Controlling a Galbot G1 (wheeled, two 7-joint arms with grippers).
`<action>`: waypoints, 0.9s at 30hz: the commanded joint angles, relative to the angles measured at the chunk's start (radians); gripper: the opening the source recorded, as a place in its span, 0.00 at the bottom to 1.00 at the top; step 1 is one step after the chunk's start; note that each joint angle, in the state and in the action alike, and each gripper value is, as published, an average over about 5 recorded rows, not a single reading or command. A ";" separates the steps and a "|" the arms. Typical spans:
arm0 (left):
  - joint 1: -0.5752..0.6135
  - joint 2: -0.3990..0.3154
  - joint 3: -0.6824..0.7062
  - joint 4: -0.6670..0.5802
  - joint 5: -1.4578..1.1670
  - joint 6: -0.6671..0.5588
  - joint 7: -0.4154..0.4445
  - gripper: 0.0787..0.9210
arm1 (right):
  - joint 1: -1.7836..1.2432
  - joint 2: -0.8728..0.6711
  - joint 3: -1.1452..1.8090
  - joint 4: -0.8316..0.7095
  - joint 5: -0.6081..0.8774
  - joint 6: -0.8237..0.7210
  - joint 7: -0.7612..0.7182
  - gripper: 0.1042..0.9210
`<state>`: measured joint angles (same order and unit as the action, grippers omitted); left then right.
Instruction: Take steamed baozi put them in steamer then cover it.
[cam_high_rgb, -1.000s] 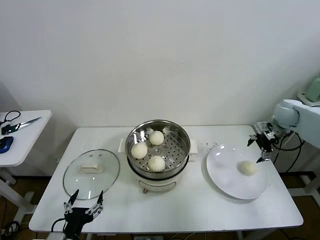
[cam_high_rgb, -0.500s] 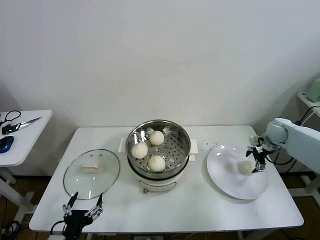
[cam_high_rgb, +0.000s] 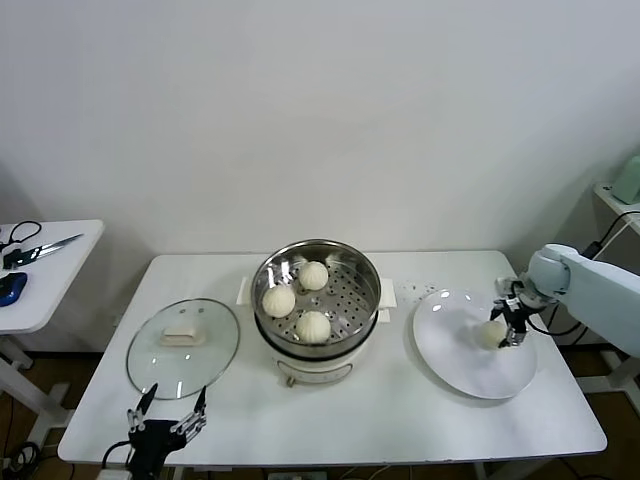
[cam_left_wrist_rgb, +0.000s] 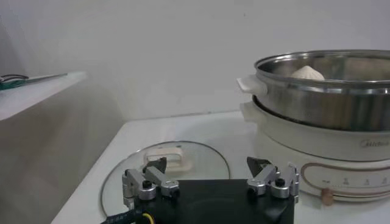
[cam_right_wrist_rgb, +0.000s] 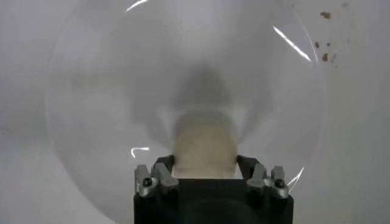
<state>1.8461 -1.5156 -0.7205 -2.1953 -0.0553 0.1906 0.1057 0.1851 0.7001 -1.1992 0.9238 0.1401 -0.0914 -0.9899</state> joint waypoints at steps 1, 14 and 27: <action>-0.001 0.001 0.000 0.001 0.000 -0.001 0.000 0.88 | 0.041 -0.011 -0.040 0.027 0.043 -0.013 -0.010 0.67; -0.001 0.005 0.002 -0.012 0.001 0.004 0.001 0.88 | 0.881 0.046 -0.542 0.414 0.515 -0.113 -0.062 0.64; -0.018 0.025 0.001 -0.010 -0.008 0.017 0.004 0.88 | 0.890 0.366 -0.452 0.568 0.739 -0.245 0.050 0.64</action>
<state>1.8255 -1.4905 -0.7199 -2.2077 -0.0624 0.2102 0.1103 0.9597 0.8735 -1.6066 1.3656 0.7059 -0.2622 -0.9990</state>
